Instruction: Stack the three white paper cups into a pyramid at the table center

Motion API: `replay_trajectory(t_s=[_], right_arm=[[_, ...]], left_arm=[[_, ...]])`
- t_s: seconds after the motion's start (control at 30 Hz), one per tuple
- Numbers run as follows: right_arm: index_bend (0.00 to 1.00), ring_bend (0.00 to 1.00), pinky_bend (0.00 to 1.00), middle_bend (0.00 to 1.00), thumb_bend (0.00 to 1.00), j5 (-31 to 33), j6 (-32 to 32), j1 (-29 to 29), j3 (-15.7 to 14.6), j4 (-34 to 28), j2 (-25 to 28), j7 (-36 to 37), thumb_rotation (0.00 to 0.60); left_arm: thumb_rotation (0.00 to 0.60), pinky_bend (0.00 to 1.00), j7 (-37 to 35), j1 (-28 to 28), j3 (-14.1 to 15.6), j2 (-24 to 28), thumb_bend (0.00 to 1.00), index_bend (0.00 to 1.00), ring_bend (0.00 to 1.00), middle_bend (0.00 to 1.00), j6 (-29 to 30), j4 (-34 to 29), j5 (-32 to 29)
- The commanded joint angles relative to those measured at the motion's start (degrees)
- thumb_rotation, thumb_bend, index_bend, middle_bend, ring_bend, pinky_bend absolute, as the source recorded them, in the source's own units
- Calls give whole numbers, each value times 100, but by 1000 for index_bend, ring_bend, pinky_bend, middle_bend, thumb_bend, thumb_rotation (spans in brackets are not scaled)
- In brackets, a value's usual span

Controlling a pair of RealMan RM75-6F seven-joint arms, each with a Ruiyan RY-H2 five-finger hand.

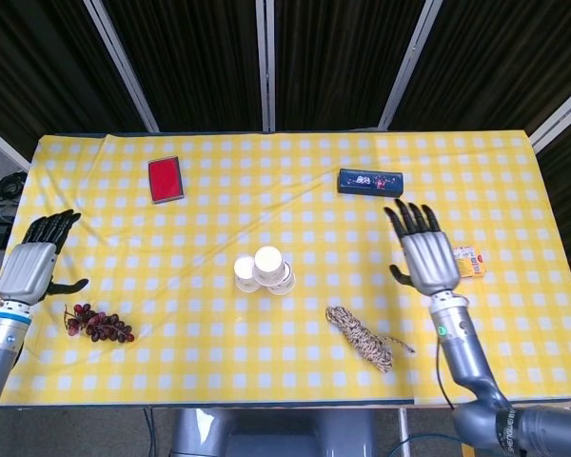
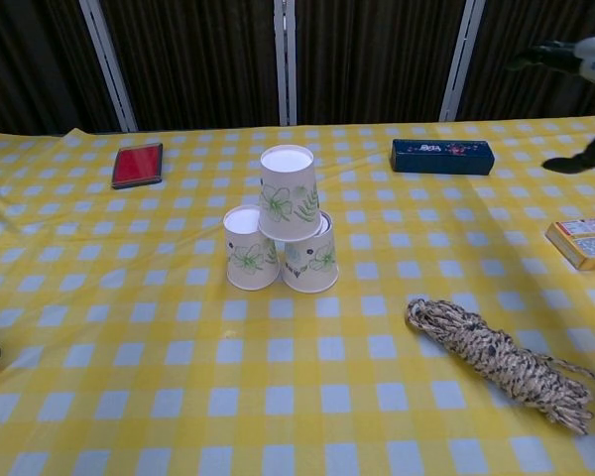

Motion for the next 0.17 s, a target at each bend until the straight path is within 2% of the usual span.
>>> replay_trajectory(t_s=[0.03,0.17], right_arm=[[0,0,0,0,152,-480,333,-794,-466,850,92,981,600],[0,0,0,0,152,-718,377,-1205,-557,1429,6,1588,600]], left_arm=[[600,0,167,79,58,-97,157,0,0,0,121,33,3],[600,0,275,148,76,-173,158,0,0,0,220,82,-16]])
